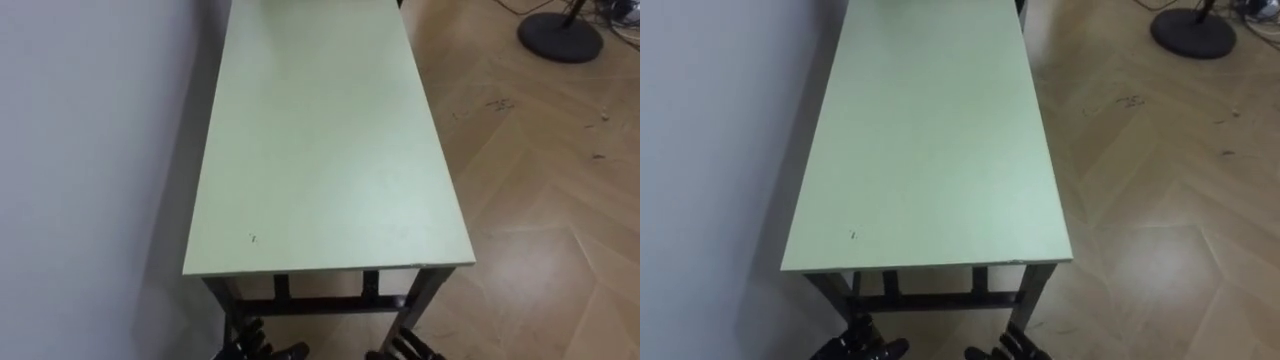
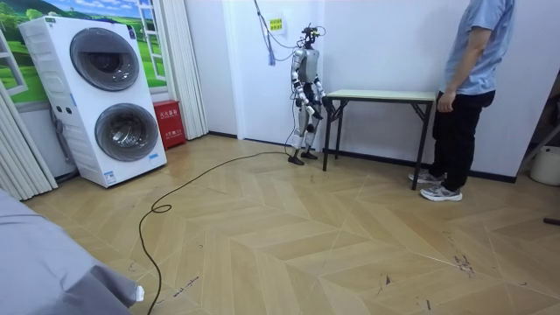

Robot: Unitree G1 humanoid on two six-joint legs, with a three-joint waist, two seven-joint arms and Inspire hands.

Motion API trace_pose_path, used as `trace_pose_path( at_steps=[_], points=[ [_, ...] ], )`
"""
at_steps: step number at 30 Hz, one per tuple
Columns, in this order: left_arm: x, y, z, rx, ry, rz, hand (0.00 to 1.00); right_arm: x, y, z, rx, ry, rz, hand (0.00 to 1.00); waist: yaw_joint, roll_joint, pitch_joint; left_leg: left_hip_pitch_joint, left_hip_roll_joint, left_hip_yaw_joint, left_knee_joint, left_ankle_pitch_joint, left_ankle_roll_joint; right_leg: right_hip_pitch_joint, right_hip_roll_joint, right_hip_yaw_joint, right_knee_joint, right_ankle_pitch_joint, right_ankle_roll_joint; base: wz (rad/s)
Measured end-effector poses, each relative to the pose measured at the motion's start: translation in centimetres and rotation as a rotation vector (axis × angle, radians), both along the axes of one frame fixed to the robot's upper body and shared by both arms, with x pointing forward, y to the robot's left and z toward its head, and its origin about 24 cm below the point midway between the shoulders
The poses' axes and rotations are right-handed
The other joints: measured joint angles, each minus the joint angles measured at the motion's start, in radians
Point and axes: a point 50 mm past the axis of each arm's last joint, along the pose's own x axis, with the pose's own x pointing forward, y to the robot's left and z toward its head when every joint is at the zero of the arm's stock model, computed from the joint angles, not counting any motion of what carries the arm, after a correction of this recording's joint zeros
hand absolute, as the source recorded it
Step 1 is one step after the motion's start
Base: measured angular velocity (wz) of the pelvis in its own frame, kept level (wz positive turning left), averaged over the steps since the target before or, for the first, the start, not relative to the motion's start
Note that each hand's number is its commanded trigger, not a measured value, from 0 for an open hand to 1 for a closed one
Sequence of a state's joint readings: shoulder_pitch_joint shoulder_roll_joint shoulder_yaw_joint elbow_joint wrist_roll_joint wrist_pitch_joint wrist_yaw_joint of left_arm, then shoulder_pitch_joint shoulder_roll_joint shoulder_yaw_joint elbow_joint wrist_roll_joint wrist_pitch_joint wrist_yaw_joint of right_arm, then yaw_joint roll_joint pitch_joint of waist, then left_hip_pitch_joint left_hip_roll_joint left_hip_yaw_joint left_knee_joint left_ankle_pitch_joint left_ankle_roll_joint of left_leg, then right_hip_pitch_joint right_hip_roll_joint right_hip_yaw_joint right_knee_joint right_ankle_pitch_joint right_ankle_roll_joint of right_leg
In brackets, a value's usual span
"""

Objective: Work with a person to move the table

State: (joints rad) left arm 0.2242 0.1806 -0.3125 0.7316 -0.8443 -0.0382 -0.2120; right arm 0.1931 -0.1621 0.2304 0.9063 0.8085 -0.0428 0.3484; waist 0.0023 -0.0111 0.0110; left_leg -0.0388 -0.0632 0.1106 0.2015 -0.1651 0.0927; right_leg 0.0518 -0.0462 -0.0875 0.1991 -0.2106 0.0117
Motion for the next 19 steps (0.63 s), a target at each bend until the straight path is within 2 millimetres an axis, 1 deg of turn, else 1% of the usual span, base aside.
trace_pose_path(
  at_steps=[1,3,5,8,9,11,12,14,16,19],
  points=[
    [-0.4,0.4,-0.2,0.019,0.015,0.005,0.0,-0.7,-0.5,-0.3,-0.013,0.034,-0.02,0.0,0.0,-0.001,-0.0005,0.0,0.0,-0.001,0.0,0.0,0.0,0.001,0.0,-0.001,0.0,0.0,0.0,0.0],
    [-1.6,1.1,-0.9,0.046,0.069,0.029,0.0,-1.2,-1.1,-0.6,-0.025,0.061,-0.055,0.0,0.002,-0.001,-0.0016,0.001,0.0,0.0,0.001,0.0,0.0,0.002,0.0,-0.001,-0.002,0.0,-0.001,0.0],
    [-2.7,2.2,-1.5,0.1,0.119,0.041,0.0,-2.4,-1.9,-1.0,-0.051,0.121,-0.099,0.0,0.003,-0.005,-0.0051,0.001,0.0,0.0,0.0,0.0,0.0,0.007,0.0,-0.003,-0.013,0.002,-0.003,0.0],
    [-4.2,3.1,-2.1,0.149,0.189,0.069,0.0,-3.9,-2.5,-1.4,-0.087,0.191,-0.126,0.0,0.003,-0.005,-0.0041,0.004,0.0,0.003,-0.004,0.0,-0.001,0.006,0.001,0.0,-0.014,0.002,-0.003,-0.02],
    [-4.6,3.1,-2.2,0.158,0.204,0.073,0.0,-4.2,-2.6,-1.5,-0.096,0.208,-0.127,0.0,0.003,-0.005,-0.004,0.005,0.0,0.003,-0.005,0.0,-0.001,0.007,0.0,0.0,-0.014,0.002,-0.003,-0.05],
    [-5.9,3.1,-2.5,0.17,0.258,0.106,0.0,-5.7,-2.6,-1.7,-0.125,0.266,-0.123,0.0,0.009,-0.006,-0.0012,0.018,0.001,0.011,-0.013,-0.001,-0.001,0.015,0.0,0.003,-0.015,0.003,-0.003,-0.08],
    [-6.2,3.0,-2.6,0.17,0.27,0.121,0.0,-6.0,-2.6,-1.8,-0.129,0.274,-0.124,0.0,0.011,-0.005,-0.0014,0.02,0.002,0.013,-0.014,-0.001,-0.002,0.016,0.0,0.002,-0.014,0.003,-0.003,-0.13],
    [-7.4,3.2,-2.9,0.184,0.324,0.169,0.0,-7.0,-2.4,-2.0,-0.137,0.319,-0.136,0.0,0.018,-0.01,0.0024,0.03,0.003,0.024,-0.022,-0.001,-0.002,0.017,0.001,0.002,-0.015,0.003,-0.003,-0.16],
    [-7.7,3.6,-3.0,0.199,0.345,0.191,0.0,-7.2,-2.5,-2.0,-0.15,0.333,-0.155,0.0,0.018,-0.009,0.0057,0.031,0.003,0.024,-0.022,-0.001,-0.003,0.018,0.001,0.003,-0.015,0.003,-0.003,-0.05],
    [-8.4,4.0,-3.2,0.229,0.393,0.239,0.0,-7.2,-2.7,-2.1,-0.189,0.358,-0.144,0.0,0.018,-0.009,0.0043,0.032,0.004,0.024,-0.023,-0.002,-0.003,0.018,0.002,0.004,-0.015,0.003,-0.003,0.0]
  ],
)
